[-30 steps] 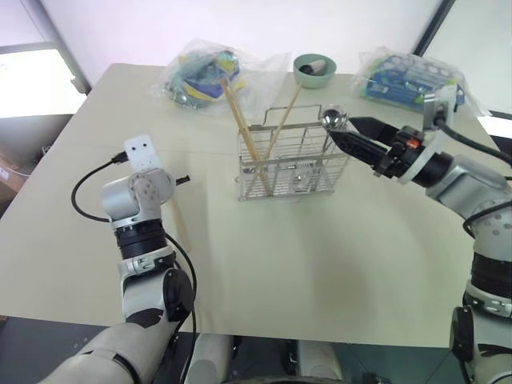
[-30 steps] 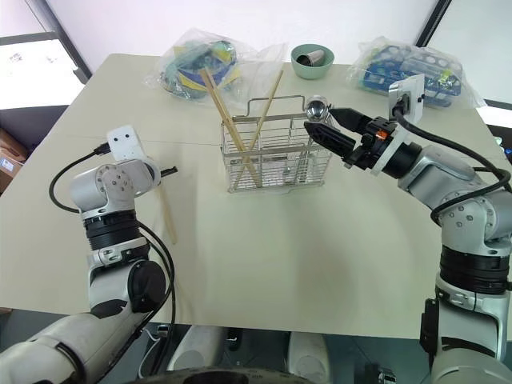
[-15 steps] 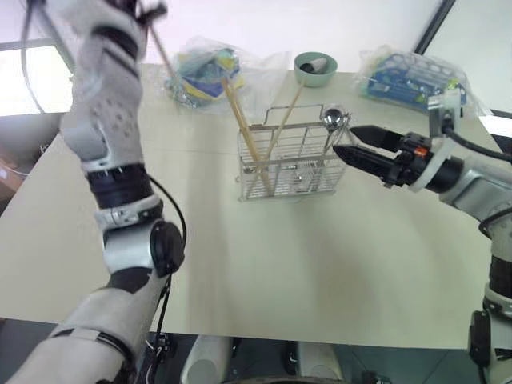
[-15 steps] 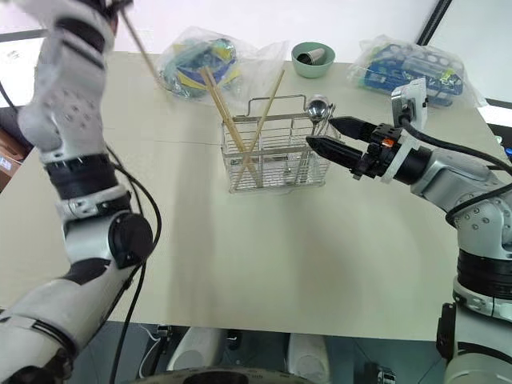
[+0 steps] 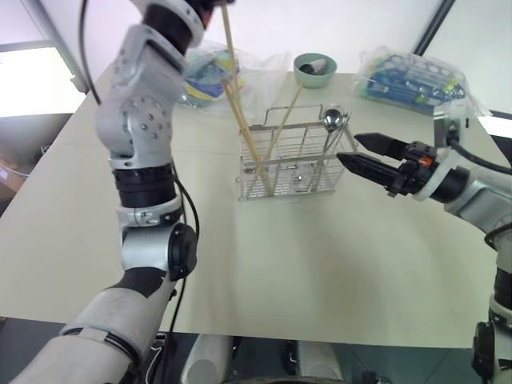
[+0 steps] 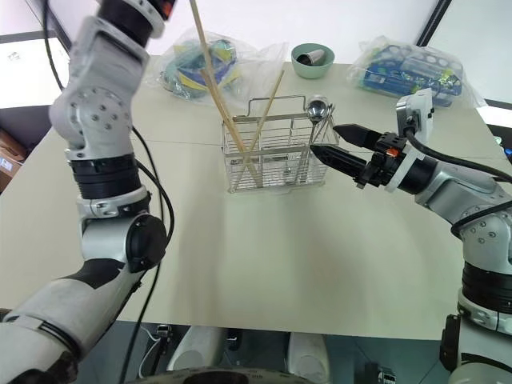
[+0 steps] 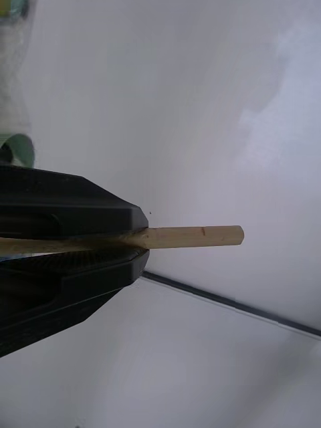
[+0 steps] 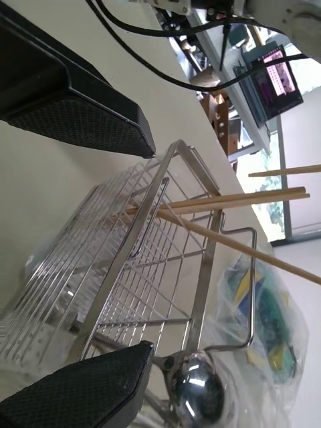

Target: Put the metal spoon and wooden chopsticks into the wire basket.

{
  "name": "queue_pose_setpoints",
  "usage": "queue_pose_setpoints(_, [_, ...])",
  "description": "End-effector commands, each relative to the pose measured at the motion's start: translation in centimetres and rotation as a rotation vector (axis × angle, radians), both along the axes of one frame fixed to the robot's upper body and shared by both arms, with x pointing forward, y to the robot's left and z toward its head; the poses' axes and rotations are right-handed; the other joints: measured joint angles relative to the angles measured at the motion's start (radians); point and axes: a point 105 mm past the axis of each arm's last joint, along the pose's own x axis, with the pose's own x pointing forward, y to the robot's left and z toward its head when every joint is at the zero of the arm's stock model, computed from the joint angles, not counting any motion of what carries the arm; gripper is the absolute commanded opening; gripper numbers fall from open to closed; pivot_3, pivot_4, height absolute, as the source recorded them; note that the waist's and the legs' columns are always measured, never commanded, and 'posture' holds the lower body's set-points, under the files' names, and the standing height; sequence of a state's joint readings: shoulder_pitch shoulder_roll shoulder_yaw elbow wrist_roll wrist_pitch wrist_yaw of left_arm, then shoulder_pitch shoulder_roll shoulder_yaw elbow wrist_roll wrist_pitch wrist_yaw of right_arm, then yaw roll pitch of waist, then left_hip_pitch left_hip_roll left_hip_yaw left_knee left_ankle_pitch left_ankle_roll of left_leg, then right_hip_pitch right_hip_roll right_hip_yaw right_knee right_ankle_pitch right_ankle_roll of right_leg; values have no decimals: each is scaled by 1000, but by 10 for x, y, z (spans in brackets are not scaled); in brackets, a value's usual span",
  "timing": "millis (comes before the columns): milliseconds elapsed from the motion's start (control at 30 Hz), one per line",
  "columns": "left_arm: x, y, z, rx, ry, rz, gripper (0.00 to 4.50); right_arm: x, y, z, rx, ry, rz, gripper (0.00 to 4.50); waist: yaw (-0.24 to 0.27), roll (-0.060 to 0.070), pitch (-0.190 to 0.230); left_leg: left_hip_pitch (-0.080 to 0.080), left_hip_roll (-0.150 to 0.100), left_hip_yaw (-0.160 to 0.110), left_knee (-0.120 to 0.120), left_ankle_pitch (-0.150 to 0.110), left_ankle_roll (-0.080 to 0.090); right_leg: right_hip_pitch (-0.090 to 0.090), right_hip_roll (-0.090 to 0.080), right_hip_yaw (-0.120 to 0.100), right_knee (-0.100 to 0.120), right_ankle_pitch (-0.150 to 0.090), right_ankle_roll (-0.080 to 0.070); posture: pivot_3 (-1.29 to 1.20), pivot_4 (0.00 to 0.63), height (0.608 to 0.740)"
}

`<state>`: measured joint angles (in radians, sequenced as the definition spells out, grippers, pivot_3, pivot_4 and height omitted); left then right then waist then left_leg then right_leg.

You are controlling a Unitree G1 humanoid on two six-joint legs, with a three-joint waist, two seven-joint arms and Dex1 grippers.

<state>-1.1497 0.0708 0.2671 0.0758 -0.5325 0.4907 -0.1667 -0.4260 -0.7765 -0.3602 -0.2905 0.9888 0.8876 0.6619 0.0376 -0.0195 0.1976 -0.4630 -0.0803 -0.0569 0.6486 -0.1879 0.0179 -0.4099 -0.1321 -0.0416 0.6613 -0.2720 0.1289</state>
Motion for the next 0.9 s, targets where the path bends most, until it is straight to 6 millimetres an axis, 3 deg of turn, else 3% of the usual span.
queue_pose_setpoints(33, [-8, -21, -4, 31, -15, -28, 61, -7, -1, 16, 10, -78, -16, 4500, 0, 0, 0, 0, 0, 0, 0, 0, 0, 0, 0, 0, 0, 0, 0, 0, 150, 697])
queue_pose_setpoints(200, [-9, -37, -26, 119, -18, -17, 61, -7, -2, 17, 12, -84, -29, 4500, 0, 0, 0, 0, 0, 0, 0, 0, 0, 0, 0, 0, 0, 0, 0, 0, 150, 697])
queue_pose_setpoints(300, [-10, -40, -36, 128, 1, -21, 1118, -7, -3, 18, 11, -84, -34, 4500, 0, 0, 0, 0, 0, 0, 0, 0, 0, 0, 0, 0, 0, 0, 0, 0, 150, 697])
queue_pose_setpoints(500, [-17, -43, -43, 60, 50, -75, 4152, -4, -5, 19, 17, -82, -45, 4500, 2, 0, 0, 0, 0, 0, 0, 0, 0, 0, 0, 0, 0, 0, 0, 0, 150, 697])
queue_pose_setpoints(533, [-17, -41, -44, 43, 63, -75, 4476, -3, -5, 18, 16, -82, -44, 4500, 2, 0, 0, 0, 0, 0, 0, 0, 0, 0, 0, 0, 0, 0, 0, 0, 150, 697])
queue_pose_setpoints(600, [-17, -30, -42, 20, 76, -50, 4476, -1, -3, 17, 9, -82, -41, 4500, 1, 0, 0, 0, 0, 0, 0, 0, 0, 0, 0, 0, -1, 0, 0, 0, 150, 697])
queue_pose_setpoints(733, [-15, 13, -17, 39, 54, 12, 4476, 2, -5, 19, 0, -85, -38, 4500, -12, 1, 0, 0, 1, 0, 0, 0, 0, 0, 1, 0, 0, 0, 0, 0, 150, 697])
queue_pose_setpoints(800, [-17, 34, -7, 150, 31, 31, 4476, 4, -7, 19, -19, -87, -35, 4500, -23, 1, 0, 0, 3, 0, 0, 0, 0, -1, 3, 0, 1, 0, 0, 0, 150, 697])
queue_pose_setpoints(900, [-32, 60, -16, 473, -2, 11, 4476, 10, -15, 22, -45, -92, -35, 4500, -36, 3, 0, 1, 3, 1, -1, 0, 0, -1, 4, 1, 1, 0, 0, 0, 150, 697])
